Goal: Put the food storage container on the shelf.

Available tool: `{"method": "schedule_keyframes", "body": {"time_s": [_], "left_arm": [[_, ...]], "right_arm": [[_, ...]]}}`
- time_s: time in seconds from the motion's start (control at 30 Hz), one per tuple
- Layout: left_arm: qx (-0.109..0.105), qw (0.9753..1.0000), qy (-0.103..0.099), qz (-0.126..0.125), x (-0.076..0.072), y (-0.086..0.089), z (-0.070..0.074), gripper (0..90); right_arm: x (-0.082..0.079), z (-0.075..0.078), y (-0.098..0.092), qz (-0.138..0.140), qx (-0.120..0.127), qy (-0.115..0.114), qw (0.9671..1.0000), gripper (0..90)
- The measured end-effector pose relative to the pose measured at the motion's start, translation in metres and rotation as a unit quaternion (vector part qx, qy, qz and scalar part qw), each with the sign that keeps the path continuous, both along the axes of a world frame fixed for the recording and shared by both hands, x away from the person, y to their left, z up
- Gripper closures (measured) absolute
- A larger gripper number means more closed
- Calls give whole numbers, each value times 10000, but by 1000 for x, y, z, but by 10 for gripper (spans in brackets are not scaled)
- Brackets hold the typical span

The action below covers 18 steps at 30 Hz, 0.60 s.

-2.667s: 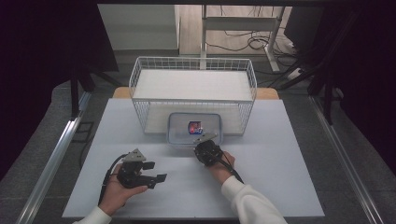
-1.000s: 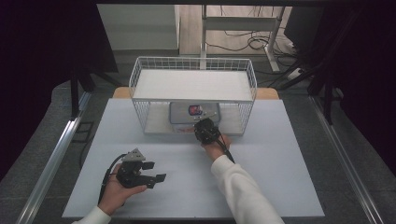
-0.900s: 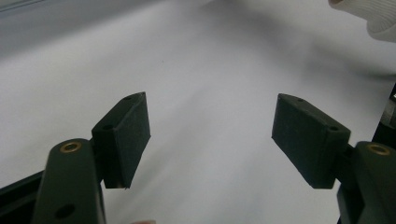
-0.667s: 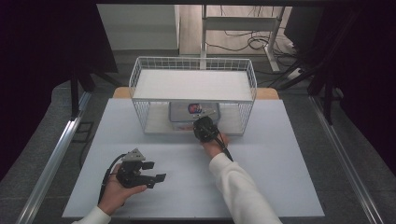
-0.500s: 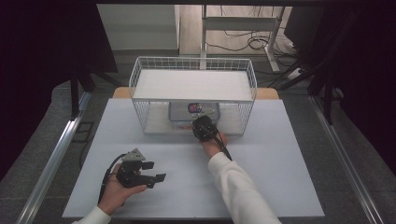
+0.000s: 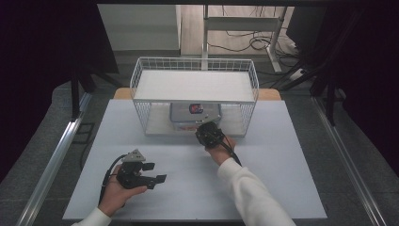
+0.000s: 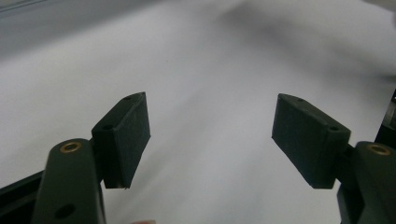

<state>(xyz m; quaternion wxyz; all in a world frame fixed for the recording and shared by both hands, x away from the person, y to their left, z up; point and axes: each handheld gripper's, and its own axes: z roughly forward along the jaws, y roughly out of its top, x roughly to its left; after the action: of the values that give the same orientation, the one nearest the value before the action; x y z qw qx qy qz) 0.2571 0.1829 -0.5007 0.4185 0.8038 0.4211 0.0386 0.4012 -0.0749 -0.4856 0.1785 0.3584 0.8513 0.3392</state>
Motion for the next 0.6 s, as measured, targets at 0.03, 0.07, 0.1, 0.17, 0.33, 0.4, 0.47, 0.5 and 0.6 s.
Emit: {"method": "schedule_keyframes", "body": {"time_s": [0.03,0.07,0.1,0.17,0.33,0.4,0.47,0.5,0.6], "left_arm": [[3,10000,2,7,0,0,0,276],[8,10000,1,9,0,0,0,276],[15,10000,-16,1,0,0,0,275],[13,10000,-22,2,0,-1,0,276],[37,10000,-11,18,-1,0,0,275],[52,10000,-24,34,0,1,0,275],[16,10000,-29,81,-1,1,1,273],[29,9999,-52,86,-1,2,2,273],[30,9999,-103,94,-3,2,3,273]], "right_arm": [[-6,3,-6,56,29,16,10000,890],[-9,4,-10,82,41,9,10000,890],[-15,7,-18,99,101,27,9999,890],[-28,12,-34,138,195,30,9997,890],[-62,22,-68,312,421,-37,9986,889],[-81,24,-88,428,564,-94,9974,889],[-95,23,-104,436,702,-57,9966,888],[-104,23,-117,446,683,-21,9967,880],[-118,19,-137,367,757,63,9964,834]]}}
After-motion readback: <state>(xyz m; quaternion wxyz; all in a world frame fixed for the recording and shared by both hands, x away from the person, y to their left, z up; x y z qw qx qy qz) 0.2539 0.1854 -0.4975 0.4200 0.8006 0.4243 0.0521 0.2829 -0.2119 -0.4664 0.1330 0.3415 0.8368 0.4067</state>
